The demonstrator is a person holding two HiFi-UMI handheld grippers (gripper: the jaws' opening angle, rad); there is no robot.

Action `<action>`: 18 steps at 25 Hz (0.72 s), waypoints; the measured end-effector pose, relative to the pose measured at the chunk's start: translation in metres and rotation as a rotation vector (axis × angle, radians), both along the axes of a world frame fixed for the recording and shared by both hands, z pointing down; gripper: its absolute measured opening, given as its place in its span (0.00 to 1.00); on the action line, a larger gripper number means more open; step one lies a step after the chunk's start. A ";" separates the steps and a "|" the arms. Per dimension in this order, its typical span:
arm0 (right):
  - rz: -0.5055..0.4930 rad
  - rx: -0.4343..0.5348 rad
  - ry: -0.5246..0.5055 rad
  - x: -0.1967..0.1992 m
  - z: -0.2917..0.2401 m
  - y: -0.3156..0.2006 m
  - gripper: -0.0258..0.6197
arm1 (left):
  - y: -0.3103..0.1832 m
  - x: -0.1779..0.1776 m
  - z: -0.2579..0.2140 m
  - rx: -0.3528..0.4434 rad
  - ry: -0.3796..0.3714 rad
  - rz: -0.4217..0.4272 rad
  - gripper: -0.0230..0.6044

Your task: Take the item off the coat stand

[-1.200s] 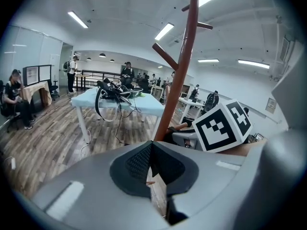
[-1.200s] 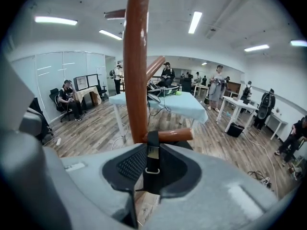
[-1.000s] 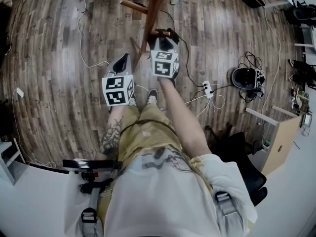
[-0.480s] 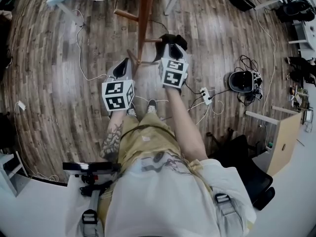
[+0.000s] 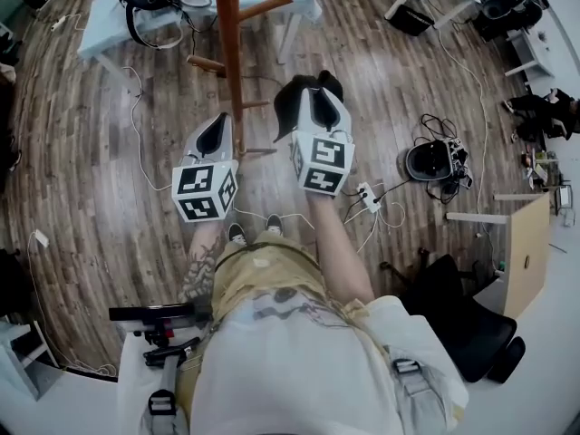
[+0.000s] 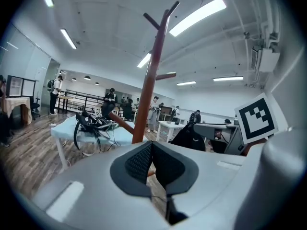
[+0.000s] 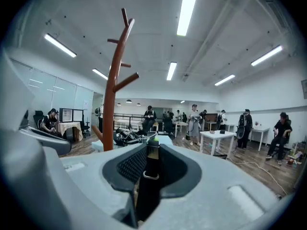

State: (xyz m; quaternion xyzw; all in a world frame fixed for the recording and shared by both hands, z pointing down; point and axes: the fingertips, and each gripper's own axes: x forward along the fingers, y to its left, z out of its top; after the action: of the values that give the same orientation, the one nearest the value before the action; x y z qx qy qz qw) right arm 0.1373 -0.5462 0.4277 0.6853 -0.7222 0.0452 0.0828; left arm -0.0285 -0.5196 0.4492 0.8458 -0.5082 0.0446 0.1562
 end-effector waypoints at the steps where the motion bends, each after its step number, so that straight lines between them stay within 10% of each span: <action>1: -0.004 0.032 0.003 0.001 -0.015 0.003 0.17 | 0.000 0.003 -0.011 0.021 0.009 0.007 0.02; 18: -0.125 0.344 -0.033 -0.029 -0.152 0.063 0.17 | 0.025 0.034 -0.152 0.311 0.065 0.098 0.02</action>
State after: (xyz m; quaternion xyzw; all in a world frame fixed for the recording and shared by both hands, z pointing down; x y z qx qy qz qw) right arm 0.1078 -0.4836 0.2755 0.6422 -0.7617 -0.0728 -0.0447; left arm 0.0056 -0.4943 0.2970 0.8846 -0.4617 -0.0544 0.0377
